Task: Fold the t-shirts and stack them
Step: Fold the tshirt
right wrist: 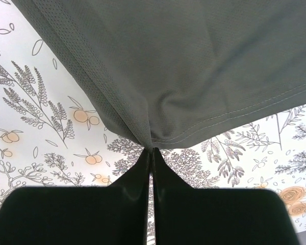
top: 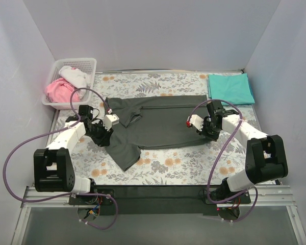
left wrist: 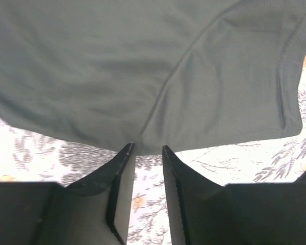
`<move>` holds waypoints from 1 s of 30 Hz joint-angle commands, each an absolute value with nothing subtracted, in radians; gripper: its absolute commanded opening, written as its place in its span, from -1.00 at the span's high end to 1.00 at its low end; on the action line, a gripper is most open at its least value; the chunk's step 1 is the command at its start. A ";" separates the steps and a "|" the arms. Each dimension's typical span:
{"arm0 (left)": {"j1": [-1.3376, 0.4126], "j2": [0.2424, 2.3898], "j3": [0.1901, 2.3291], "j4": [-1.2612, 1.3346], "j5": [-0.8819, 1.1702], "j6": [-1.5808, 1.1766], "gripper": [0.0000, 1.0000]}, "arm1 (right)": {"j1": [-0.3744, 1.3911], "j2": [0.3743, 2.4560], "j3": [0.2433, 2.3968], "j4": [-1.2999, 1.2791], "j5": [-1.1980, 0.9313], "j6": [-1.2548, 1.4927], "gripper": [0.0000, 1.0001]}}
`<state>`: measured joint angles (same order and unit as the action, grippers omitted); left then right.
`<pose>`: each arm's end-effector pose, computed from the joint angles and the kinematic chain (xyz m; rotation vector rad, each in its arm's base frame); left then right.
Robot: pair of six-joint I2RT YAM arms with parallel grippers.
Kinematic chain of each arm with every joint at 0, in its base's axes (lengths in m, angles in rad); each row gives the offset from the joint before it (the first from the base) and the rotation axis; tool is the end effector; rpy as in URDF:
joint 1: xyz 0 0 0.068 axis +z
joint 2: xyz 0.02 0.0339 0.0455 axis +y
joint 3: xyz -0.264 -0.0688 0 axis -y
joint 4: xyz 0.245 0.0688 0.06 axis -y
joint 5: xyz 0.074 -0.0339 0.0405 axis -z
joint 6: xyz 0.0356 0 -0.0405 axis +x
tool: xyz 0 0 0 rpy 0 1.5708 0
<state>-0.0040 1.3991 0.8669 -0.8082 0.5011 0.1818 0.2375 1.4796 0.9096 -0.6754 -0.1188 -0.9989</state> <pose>0.2404 -0.0181 0.1986 0.3413 2.7720 -0.6830 0.2610 0.0675 0.1911 -1.6427 2.2626 -0.0162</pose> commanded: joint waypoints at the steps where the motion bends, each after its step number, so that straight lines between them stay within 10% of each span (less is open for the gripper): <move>1: -0.006 1.354 0.827 -0.799 0.534 0.167 0.43 | 0.236 1.486 0.928 -0.716 -0.143 -1.029 0.97; 13: -0.121 1.413 0.647 -0.620 0.356 0.104 0.28 | 0.236 1.526 0.930 -0.715 -0.141 -1.022 0.97; 17: -0.135 1.414 0.626 -0.618 0.328 0.110 0.98 | 0.235 1.525 0.923 -0.715 -0.135 -1.023 0.97; 30: -0.041 1.410 0.877 -0.828 0.433 0.147 1.00 | 0.201 1.542 1.005 -0.741 -0.149 -1.026 0.97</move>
<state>-0.0544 1.4185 0.8089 -0.7719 0.3958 0.1226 0.2085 1.5345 0.9379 -0.7090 -0.1299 -0.9989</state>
